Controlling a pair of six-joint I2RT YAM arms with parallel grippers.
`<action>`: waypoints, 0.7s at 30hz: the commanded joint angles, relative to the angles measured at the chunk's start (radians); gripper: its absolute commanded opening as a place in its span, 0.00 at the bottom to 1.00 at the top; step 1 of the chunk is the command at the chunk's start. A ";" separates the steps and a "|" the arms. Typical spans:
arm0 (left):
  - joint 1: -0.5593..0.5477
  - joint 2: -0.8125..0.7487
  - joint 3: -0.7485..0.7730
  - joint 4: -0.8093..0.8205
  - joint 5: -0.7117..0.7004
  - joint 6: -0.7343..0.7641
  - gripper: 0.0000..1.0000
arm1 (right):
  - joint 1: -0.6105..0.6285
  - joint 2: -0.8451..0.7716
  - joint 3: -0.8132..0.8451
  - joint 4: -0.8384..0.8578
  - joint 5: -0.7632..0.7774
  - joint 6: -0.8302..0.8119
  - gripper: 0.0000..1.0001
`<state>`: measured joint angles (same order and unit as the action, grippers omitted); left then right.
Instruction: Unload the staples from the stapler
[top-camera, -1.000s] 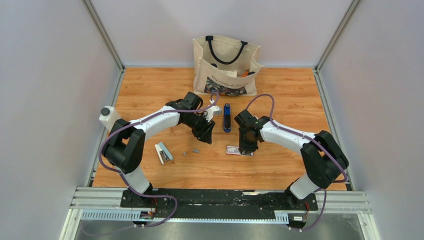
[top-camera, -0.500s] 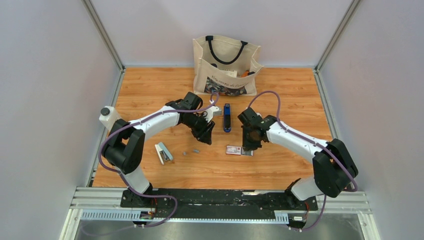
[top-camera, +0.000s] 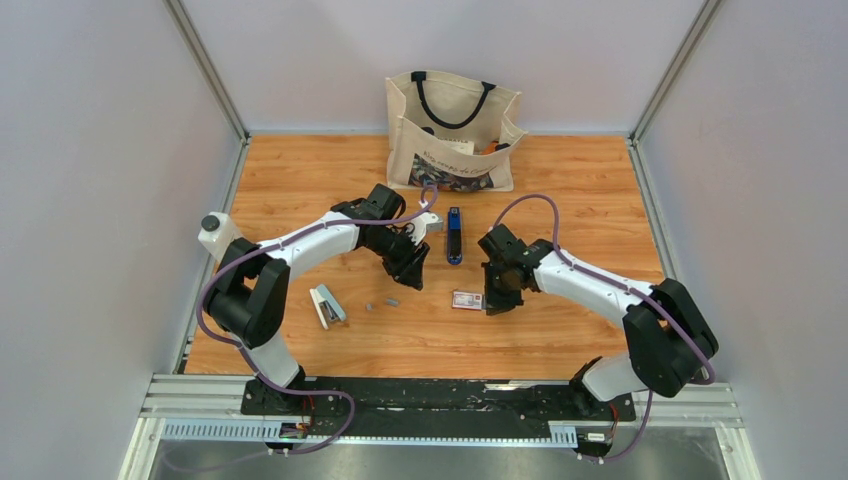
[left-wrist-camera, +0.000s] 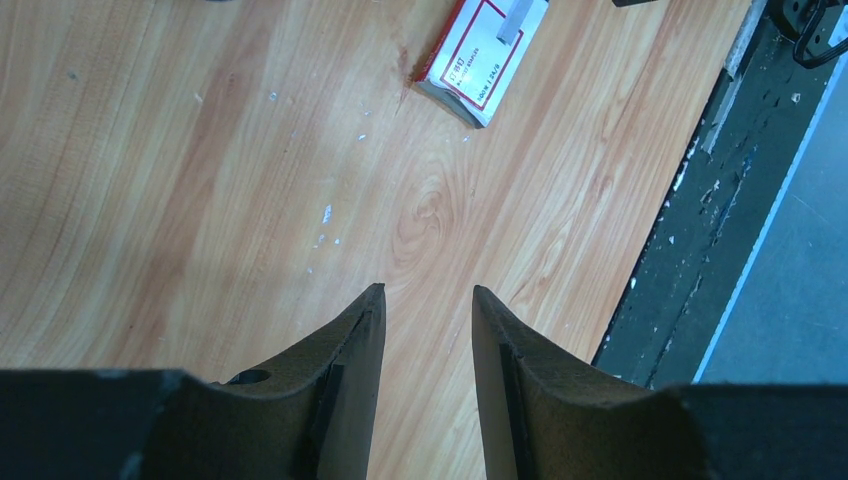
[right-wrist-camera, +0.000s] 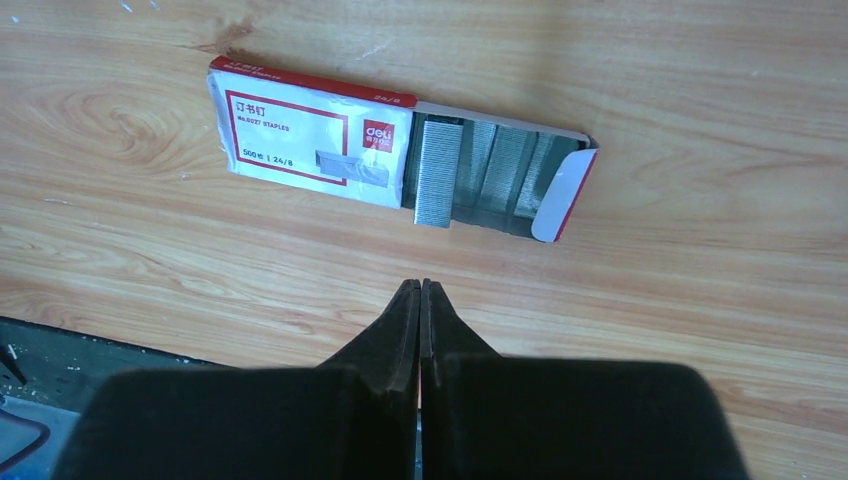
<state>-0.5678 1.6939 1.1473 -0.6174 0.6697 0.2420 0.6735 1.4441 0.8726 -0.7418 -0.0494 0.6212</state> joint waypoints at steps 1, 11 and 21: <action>-0.003 -0.037 0.032 -0.004 0.018 0.034 0.46 | 0.006 -0.013 -0.007 0.058 -0.040 -0.018 0.00; -0.003 -0.036 0.032 -0.007 0.018 0.039 0.46 | 0.005 0.068 0.022 0.079 -0.027 -0.040 0.00; -0.003 -0.039 0.029 -0.010 0.018 0.043 0.46 | -0.002 0.107 0.042 0.091 -0.010 -0.054 0.00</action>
<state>-0.5678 1.6939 1.1477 -0.6212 0.6693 0.2497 0.6731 1.5391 0.8761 -0.6872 -0.0715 0.5861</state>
